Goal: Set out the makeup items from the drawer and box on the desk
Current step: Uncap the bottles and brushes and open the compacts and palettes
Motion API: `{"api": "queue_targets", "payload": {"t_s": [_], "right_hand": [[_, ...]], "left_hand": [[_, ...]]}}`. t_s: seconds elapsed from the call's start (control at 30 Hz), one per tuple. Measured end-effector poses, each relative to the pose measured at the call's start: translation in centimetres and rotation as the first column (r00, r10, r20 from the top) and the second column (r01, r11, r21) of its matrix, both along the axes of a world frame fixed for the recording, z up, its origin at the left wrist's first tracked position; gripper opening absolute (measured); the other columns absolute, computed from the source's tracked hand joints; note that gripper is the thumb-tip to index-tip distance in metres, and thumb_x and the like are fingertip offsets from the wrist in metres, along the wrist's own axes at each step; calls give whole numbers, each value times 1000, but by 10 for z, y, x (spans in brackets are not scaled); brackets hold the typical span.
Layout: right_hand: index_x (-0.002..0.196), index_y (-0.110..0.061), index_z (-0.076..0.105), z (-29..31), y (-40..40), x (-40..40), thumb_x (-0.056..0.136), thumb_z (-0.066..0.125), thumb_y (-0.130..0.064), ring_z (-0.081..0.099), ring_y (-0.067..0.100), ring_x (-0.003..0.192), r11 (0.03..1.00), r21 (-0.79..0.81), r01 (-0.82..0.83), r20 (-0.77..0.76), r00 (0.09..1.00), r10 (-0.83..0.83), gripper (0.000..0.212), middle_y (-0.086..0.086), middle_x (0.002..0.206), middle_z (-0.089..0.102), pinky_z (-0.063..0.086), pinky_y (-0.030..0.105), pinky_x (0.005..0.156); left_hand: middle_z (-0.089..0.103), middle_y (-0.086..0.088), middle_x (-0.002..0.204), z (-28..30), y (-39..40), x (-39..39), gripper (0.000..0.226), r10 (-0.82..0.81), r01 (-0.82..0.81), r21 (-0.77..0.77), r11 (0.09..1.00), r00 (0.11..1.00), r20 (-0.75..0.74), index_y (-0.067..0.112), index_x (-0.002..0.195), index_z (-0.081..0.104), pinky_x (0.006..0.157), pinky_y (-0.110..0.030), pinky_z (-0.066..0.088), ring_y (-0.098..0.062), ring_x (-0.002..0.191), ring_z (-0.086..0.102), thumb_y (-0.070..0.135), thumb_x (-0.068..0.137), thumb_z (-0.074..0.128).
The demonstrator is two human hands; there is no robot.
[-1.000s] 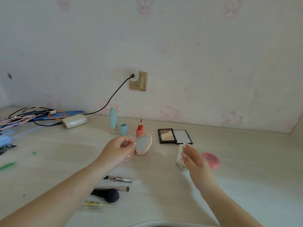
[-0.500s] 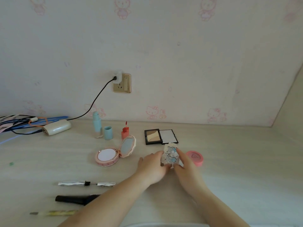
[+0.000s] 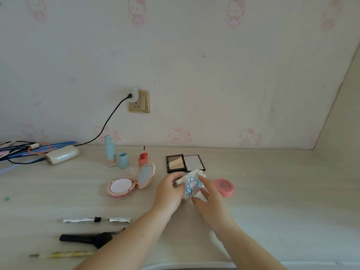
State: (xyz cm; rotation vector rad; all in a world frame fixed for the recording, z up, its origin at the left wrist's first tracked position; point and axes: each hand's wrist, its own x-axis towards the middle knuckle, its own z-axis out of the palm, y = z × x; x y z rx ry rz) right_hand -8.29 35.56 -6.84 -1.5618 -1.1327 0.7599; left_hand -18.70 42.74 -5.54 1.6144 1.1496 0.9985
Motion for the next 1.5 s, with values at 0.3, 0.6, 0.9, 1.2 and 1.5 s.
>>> {"api": "queue_targets", "payload": {"t_s": [0.3,0.6,0.9,1.2,1.5], "right_hand": [[142,-31,34,31,-20,24,81,67,-41,35,15,132,992,-30,-122,770,630,101,70,-10,144,35,21,15,98],[138,-44,33,48,-32,-2,87,51,-52,52,5,98,994,-8,-112,589,803,95,55,-14,109,53,43,24,87],[124,-38,49,58,-38,-15,96,26,-51,60,11,94,988,-105,-113,541,827,152,38,-7,101,65,48,28,82],[92,-15,67,64,-30,-5,97,41,-42,69,25,78,969,-241,-45,-244,970,-15,37,8,79,73,58,47,80],[100,-9,64,38,-9,10,97,42,-43,71,29,74,962,-274,9,-368,923,-113,40,15,86,74,60,40,67]], "left_hand": [[65,-3,105,25,-5,-22,16,-23,53,-136,989,976,216,31,101,62,65,-29,50,-18,86,62,22,87,58],[70,1,88,33,-36,-28,20,-205,436,-213,874,731,651,19,97,65,65,-28,54,-11,75,67,33,93,52],[72,-9,102,20,-47,-33,39,-78,385,-310,869,727,683,14,114,64,70,-35,57,-21,91,69,41,96,44],[76,-7,81,14,-40,-39,41,119,320,-503,803,741,661,12,105,65,54,-28,53,-21,70,72,39,100,35],[71,-11,88,11,-25,-36,22,193,232,-562,794,780,595,8,99,61,71,-40,56,-25,81,66,16,100,40]]}}
